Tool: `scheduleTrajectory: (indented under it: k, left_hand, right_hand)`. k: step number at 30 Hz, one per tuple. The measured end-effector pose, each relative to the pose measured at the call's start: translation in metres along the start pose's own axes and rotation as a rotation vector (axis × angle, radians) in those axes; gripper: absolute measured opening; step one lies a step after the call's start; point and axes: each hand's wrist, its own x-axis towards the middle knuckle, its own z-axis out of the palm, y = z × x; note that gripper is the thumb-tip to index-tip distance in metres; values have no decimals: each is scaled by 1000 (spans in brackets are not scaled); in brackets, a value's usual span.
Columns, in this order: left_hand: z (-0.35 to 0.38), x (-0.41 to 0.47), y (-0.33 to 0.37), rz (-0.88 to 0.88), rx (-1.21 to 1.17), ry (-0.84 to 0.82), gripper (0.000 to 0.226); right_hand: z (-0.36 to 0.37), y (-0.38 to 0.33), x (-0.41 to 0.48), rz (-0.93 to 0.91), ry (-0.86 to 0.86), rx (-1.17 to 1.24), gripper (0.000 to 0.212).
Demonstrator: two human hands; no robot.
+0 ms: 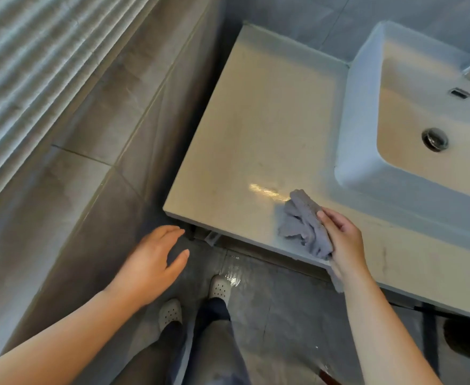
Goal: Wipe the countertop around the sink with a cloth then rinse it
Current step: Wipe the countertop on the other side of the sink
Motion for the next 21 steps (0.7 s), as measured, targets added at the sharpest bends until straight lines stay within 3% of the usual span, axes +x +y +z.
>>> scheduleTrajectory:
  k: [3, 6, 9, 11, 16, 21]
  left_hand:
    - [4, 15, 16, 71, 41, 6, 50]
    - [7, 28, 29, 117, 62, -1, 49]
    - [9, 39, 39, 127, 49, 1, 48]
    - [8, 45, 43, 124, 41, 1, 47]
    - [4, 57, 39, 106, 39, 17, 47]
    - [-8, 52, 25, 46, 10, 75, 47]
  right_hand:
    - [-13, 9, 30, -10, 123, -243, 36]
    - [-13, 20, 41, -188, 348, -593, 51]
    - [9, 36, 36, -422, 254, -752, 51]
    - [18, 49, 41, -459, 284, -873, 48]
    - [38, 49, 64, -387, 394, -826, 40]
    - [101, 35, 47, -493, 243, -784, 39]
